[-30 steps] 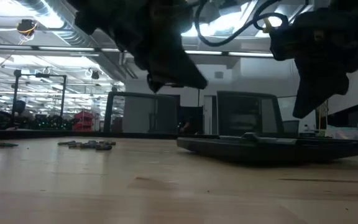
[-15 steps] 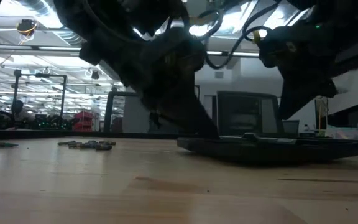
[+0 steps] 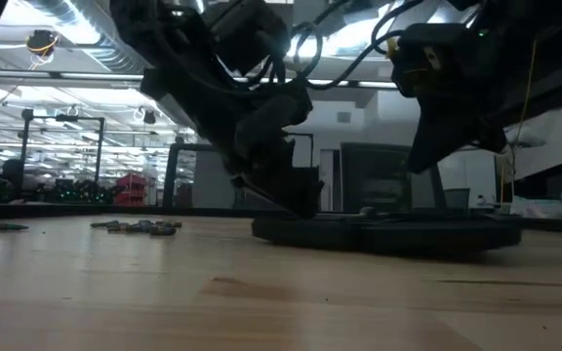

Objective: Prefit tool cases
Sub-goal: Remove the gray ratchet wrench from the black prefit tool case

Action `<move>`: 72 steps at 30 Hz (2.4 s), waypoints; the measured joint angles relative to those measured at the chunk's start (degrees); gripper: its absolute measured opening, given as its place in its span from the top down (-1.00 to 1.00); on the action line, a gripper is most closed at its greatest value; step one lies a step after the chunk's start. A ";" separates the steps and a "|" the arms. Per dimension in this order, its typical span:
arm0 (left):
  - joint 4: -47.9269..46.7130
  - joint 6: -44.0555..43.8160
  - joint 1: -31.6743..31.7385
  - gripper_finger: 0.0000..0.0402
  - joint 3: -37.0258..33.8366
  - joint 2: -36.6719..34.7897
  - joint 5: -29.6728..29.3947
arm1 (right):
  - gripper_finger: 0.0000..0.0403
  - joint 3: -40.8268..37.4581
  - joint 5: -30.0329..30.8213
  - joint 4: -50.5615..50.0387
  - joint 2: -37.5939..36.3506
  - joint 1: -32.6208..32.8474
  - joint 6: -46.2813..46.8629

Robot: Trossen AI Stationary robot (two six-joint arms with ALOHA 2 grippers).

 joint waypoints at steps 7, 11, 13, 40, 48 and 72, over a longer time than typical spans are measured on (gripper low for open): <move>-2.57 0.16 -0.92 1.00 -0.11 -5.91 -0.17 | 1.00 0.00 -0.10 5.32 2.30 0.13 0.08; -3.23 0.85 -3.36 1.00 -0.09 -5.89 -0.34 | 1.00 0.00 -0.77 10.66 5.76 -0.19 0.00; -2.15 -0.19 -4.09 1.00 -0.09 -5.02 -0.54 | 1.00 0.00 -2.25 13.30 7.31 -0.35 0.09; 8.48 -5.06 -3.84 1.00 0.07 3.60 -1.10 | 1.00 0.02 -1.85 12.61 11.07 -0.98 2.99; 8.30 -5.33 -3.84 1.00 0.04 3.63 -1.56 | 1.00 0.09 -4.22 13.39 12.28 -1.01 2.99; 9.20 -6.44 -5.00 1.00 -0.04 3.79 -6.49 | 1.00 0.07 5.72 38.00 14.84 -9.92 5.60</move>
